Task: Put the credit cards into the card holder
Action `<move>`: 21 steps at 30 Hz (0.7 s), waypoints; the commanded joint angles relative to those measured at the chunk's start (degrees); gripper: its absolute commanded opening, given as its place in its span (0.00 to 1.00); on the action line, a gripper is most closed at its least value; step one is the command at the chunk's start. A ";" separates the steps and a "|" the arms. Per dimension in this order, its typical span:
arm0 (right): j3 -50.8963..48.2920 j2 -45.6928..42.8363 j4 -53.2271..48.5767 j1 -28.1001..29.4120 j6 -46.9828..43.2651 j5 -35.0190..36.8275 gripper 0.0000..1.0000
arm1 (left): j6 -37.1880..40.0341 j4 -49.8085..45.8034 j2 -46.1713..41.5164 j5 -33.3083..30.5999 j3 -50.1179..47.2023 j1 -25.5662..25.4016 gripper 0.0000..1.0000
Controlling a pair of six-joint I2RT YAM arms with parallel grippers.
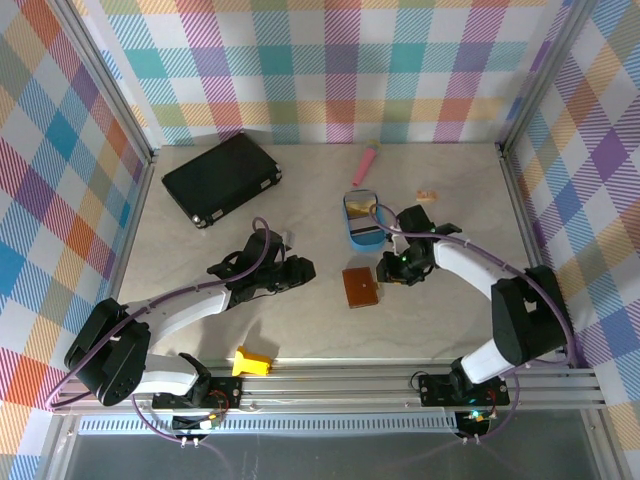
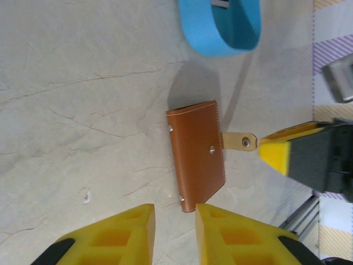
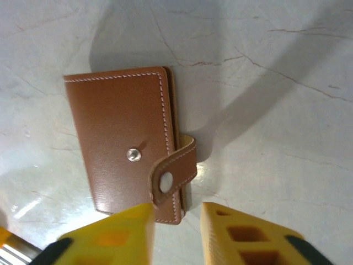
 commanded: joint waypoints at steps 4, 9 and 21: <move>1.60 -7.76 -4.52 -0.68 0.17 2.86 0.45 | 4.70 -4.47 -3.74 -1.81 -1.10 0.40 0.32; 1.30 -11.97 -2.55 0.69 0.08 -1.84 0.50 | 5.24 -0.40 -5.22 -0.48 -3.26 0.34 0.34; 8.46 3.16 -1.90 12.45 6.38 1.80 0.45 | 1.22 6.53 -1.46 -0.29 -4.19 -1.85 0.33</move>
